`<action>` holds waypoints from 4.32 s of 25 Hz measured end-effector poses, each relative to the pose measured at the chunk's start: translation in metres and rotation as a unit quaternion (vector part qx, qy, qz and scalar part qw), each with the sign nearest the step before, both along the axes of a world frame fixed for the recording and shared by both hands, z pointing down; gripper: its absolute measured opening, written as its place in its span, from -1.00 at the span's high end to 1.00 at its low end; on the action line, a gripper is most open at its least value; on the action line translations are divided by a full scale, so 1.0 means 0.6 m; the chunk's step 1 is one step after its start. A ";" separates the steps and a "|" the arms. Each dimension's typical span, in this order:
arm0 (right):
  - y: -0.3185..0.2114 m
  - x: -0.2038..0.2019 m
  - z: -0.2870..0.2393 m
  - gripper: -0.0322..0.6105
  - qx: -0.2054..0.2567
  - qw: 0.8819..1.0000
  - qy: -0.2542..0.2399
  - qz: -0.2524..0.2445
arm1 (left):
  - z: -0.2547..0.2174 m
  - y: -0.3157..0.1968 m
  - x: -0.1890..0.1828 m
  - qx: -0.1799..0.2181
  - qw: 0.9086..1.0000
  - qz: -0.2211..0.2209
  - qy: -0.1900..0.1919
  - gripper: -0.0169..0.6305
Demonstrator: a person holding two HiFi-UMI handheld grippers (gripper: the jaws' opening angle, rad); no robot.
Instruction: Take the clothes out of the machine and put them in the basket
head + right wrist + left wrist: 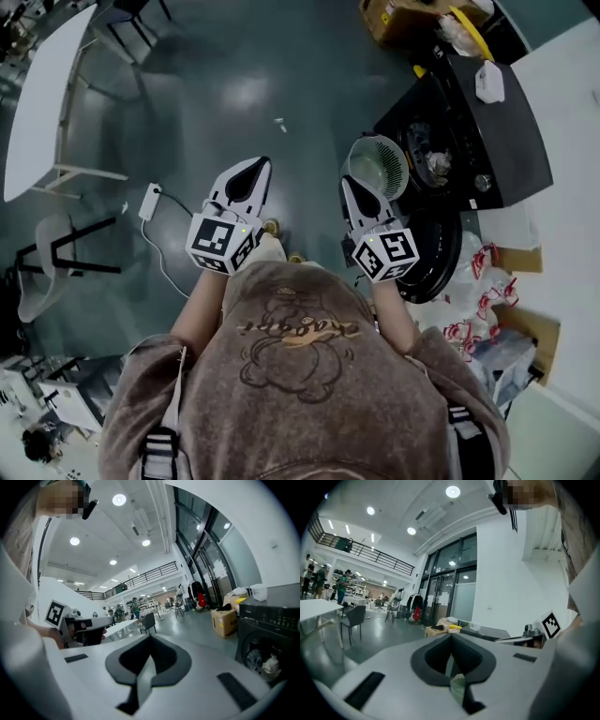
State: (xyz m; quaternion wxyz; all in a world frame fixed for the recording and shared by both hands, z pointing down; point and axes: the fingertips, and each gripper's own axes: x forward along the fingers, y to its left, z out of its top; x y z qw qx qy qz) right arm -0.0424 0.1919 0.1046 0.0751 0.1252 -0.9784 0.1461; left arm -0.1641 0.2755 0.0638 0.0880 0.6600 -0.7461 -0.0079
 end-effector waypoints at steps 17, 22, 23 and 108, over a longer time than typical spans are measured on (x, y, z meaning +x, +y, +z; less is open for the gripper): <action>-0.094 0.202 -0.009 0.92 0.000 0.952 0.003 0.305 | -0.005 -0.233 0.153 0.006 0.956 0.294 0.013 0.94; -0.080 0.251 -0.003 0.92 0.000 0.938 -0.005 0.346 | 0.006 -0.246 0.209 0.000 0.942 0.336 0.010 0.94; -0.076 0.260 0.000 0.92 -0.001 0.936 -0.006 0.353 | 0.009 -0.247 0.220 -0.002 0.939 0.343 0.010 0.94; -0.739 0.305 0.833 0.91 0.074 0.896 -0.015 0.437 | 0.845 -0.921 0.322 0.045 0.875 0.481 -0.003 0.94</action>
